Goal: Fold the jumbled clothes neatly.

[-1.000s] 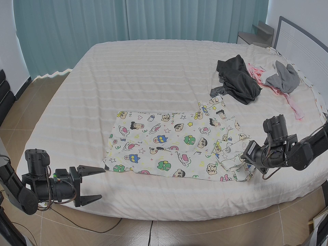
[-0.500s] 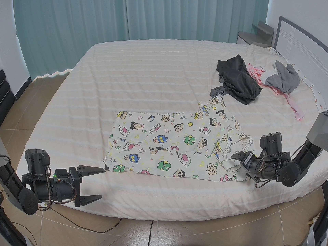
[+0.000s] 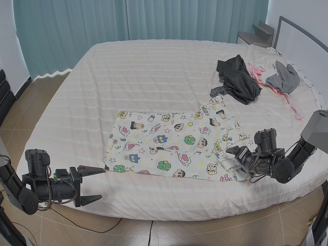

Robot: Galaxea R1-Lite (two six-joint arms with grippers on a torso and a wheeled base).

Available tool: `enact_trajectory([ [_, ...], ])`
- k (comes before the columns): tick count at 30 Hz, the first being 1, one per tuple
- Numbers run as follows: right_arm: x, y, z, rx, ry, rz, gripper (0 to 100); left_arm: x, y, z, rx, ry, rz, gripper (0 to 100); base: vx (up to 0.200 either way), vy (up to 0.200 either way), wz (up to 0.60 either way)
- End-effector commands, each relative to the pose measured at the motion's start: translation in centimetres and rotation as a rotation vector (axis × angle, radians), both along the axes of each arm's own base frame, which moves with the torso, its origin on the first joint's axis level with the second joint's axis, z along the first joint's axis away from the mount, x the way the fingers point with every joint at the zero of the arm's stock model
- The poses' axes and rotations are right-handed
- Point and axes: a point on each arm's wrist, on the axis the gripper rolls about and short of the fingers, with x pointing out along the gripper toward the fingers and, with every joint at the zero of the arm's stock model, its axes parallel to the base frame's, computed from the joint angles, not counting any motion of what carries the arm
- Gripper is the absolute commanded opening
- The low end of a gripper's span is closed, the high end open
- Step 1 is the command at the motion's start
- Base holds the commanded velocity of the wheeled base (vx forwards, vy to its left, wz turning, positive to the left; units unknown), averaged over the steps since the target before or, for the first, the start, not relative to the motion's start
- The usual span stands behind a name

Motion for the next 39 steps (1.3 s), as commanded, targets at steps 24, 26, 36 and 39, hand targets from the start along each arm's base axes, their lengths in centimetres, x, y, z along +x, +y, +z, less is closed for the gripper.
enact_trajectory([
  [24,2.1,-0.7,-3.3,-0.004,-0.066,-0.061,0,0.0,0.0,0.0,0.000,0.001,-0.001,100,0.000,0.000,0.00],
  [26,2.1,-1.1,-3.5,-0.005,-0.061,-0.070,0,0.0,0.0,0.0,0.000,0.001,0.001,100,0.000,0.000,0.00],
  [36,1.9,-1.5,-3.3,-0.008,-0.054,-0.082,0,0.0,0.0,0.0,0.000,0.003,-0.001,100,0.000,0.000,0.00],
  [39,1.5,-1.3,-2.6,-0.005,-0.068,-0.074,0,0.0,0.0,0.0,0.000,0.001,-0.001,100,0.000,0.000,0.00],
])
